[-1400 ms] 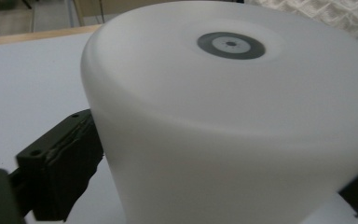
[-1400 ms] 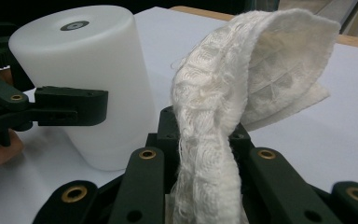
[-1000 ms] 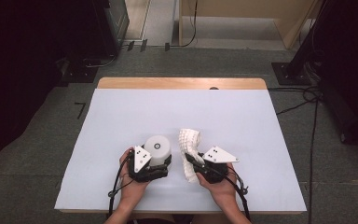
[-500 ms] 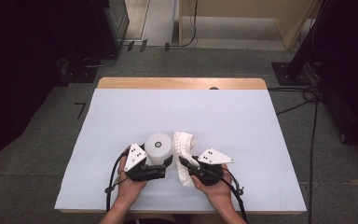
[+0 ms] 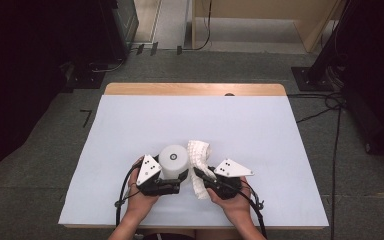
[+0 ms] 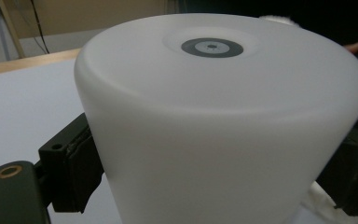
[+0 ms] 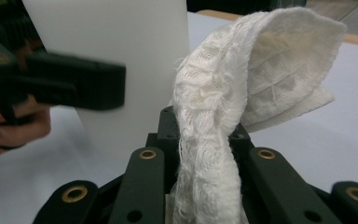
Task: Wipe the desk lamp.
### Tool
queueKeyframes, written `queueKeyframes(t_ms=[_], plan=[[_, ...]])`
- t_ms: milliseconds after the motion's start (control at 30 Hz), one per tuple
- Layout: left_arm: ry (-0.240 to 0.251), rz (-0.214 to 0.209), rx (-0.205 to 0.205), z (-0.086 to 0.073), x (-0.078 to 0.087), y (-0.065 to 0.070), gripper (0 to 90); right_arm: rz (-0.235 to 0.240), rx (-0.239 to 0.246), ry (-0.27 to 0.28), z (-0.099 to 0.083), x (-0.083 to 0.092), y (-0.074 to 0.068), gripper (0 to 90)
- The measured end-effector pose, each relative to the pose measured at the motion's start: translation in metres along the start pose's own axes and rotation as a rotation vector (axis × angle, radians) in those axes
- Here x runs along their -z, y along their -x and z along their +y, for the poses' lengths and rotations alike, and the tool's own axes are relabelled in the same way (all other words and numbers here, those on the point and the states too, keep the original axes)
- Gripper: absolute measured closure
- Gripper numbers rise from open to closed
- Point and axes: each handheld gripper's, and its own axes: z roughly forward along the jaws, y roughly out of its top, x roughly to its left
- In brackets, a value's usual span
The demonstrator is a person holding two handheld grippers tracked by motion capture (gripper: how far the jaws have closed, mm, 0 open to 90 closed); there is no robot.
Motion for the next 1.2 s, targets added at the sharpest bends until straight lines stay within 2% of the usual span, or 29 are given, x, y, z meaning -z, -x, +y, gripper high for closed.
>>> queueKeyframes(t_ms=[100,167,367,533,700,867,1067,1200], plan=[[0.003,0.0,-0.003,0.001,0.002,-0.002,8.7,0.002,0.003,-0.023,-0.002,-0.004,-0.002,75.2],[0.0,-0.006,0.01,0.0,0.001,-0.001,8.7,-0.006,0.009,-0.022,-0.001,-0.004,-0.003,75.2],[-0.044,-0.037,-0.026,-0.005,-0.008,0.01,8.7,-0.026,0.004,0.031,0.009,0.009,0.0,75.2],[-0.035,-0.039,-0.029,-0.002,-0.006,0.011,8.7,-0.023,0.003,0.061,0.015,0.015,0.001,75.3],[0.012,-0.035,-0.004,0.007,0.004,0.004,8.7,-0.008,0.005,0.015,0.006,0.006,-0.001,75.3],[0.006,-0.032,-0.006,0.006,0.004,0.003,8.7,-0.008,0.007,-0.024,-0.001,-0.002,-0.003,75.2],[-0.036,-0.058,-0.017,0.001,-0.003,0.006,8.7,-0.011,0.01,0.051,0.013,0.012,-0.003,75.3],[-0.025,-0.071,-0.026,0.002,-0.003,0.005,8.7,-0.013,0.018,0.077,0.018,0.017,0.0,75.5]])
